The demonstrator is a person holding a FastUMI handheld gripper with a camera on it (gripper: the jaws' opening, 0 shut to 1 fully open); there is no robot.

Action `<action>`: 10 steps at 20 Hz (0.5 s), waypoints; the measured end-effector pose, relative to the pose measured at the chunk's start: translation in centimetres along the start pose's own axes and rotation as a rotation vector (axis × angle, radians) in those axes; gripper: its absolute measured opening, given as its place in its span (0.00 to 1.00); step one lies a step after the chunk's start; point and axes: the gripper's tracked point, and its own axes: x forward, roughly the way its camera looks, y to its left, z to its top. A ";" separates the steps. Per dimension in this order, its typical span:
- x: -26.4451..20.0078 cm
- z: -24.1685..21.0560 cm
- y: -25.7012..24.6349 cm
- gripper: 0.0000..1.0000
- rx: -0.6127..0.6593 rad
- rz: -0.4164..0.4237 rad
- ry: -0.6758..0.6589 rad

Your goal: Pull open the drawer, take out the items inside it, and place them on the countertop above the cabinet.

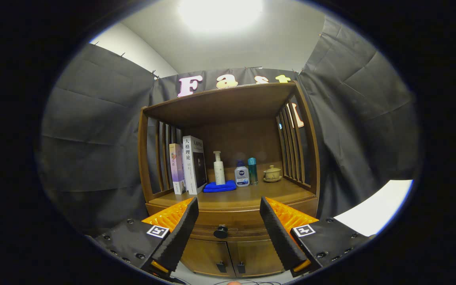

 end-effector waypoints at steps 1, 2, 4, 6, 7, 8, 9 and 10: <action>0.2 -0.2 0.1 0.98 -0.001 0.005 0.002; 0.3 -0.5 0.3 0.98 -0.003 0.009 0.004; 0.6 -0.9 0.3 0.98 -0.006 0.012 0.005; 1.0 -1.5 0.6 0.98 0.002 0.018 0.010; 1.2 -1.9 0.7 0.98 0.009 0.021 0.014; 1.4 -2.2 0.8 0.98 0.016 0.025 0.017; 1.6 -2.5 0.9 0.98 0.020 0.028 0.019; 1.8 -2.8 1.0 0.98 0.022 0.034 0.020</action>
